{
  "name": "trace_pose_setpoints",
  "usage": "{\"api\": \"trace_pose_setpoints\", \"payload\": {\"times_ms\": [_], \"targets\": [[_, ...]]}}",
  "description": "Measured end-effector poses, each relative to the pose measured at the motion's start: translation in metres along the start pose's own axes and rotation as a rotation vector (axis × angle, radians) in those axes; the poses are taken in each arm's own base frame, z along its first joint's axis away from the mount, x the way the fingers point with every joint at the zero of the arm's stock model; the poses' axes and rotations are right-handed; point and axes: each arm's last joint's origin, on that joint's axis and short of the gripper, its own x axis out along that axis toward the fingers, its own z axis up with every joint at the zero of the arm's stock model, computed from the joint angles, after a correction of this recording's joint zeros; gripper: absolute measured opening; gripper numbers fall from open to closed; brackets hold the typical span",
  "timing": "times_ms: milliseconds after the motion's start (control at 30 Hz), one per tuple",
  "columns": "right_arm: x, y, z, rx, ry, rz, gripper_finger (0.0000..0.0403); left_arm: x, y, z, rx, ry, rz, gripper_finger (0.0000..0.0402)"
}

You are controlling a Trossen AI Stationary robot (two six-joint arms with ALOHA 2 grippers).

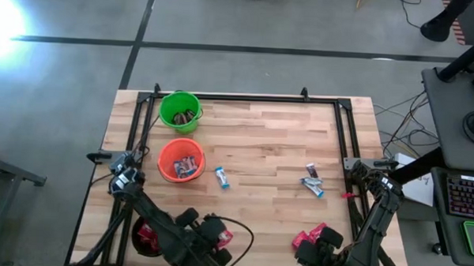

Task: Organize candy in baskets
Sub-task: Put the red candy into the black bucket

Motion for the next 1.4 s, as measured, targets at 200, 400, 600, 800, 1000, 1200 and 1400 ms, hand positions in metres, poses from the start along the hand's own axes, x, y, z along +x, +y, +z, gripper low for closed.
{"api": "trace_pose_setpoints", "payload": {"times_ms": [200,400,600,800,1000,1200,1400], "targets": [[0.000,0.000,0.002,0.066,-0.023,-0.002,0.0224,-0.019,0.007,0.001,0.033,-0.022,-0.042,0.0000],[0.000,0.000,0.002,0.116,-0.025,-0.002,0.0224,-0.034,0.015,0.003,0.080,-0.024,-0.076,0.0000],[0.000,0.000,0.002,0.151,-0.025,-0.002,0.0224,-0.055,0.030,0.007,0.102,-0.025,-0.119,0.0000],[0.000,0.000,0.003,0.173,-0.025,-0.002,0.0224,-0.071,0.054,0.002,0.105,0.015,-0.132,0.0000],[0.001,-0.001,0.009,0.200,-0.028,-0.004,0.0224,-0.079,0.088,-0.013,0.048,0.083,-0.104,0.0000],[0.003,-0.003,0.019,0.226,-0.030,-0.009,0.0224,-0.081,0.120,-0.031,0.003,0.145,-0.065,0.0000],[0.005,-0.005,0.032,0.258,-0.032,-0.015,0.0224,-0.080,0.144,-0.050,-0.008,0.217,-0.031,0.0000]]}}
